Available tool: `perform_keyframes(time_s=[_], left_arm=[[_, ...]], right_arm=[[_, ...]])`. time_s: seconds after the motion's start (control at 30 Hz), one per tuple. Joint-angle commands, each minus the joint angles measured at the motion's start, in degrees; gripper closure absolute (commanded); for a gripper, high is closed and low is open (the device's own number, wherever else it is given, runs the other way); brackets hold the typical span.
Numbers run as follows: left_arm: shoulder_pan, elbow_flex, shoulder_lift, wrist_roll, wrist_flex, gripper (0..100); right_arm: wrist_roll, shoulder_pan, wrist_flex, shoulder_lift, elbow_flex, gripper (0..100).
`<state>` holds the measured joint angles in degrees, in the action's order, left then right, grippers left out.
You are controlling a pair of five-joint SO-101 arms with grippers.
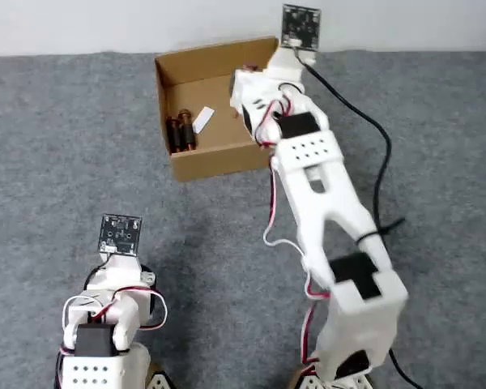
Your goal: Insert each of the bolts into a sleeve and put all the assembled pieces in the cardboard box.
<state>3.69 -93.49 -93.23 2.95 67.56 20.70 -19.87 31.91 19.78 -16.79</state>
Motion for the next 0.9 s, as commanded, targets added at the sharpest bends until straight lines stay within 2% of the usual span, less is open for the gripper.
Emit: perform_keyframes(time_s=[0.0, 0.33, 0.43, 0.6, 0.87], left_arm=[[0.44, -1.98, -0.44, -0.97, -5.01, 99], [0.44, -1.80, -0.44, -0.97, -5.19, 99], [0.44, -1.80, -0.44, -0.97, -5.19, 99], [0.44, -1.80, -0.44, -0.97, -5.19, 99], [0.44, -1.80, -0.44, -0.97, -5.19, 99]], right_arm=[[-3.69, 0.66, -1.01, 3.65, -9.67, 99.0], [-13.01, 0.40, -1.36, 12.53, -11.43, 98.8], [-13.36, 0.40, -1.01, 13.58, -11.43, 97.6], [-13.36, 0.31, 0.57, 15.08, -11.43, 89.1], [-13.36, -0.22, 2.33, 15.43, -11.43, 88.6]])
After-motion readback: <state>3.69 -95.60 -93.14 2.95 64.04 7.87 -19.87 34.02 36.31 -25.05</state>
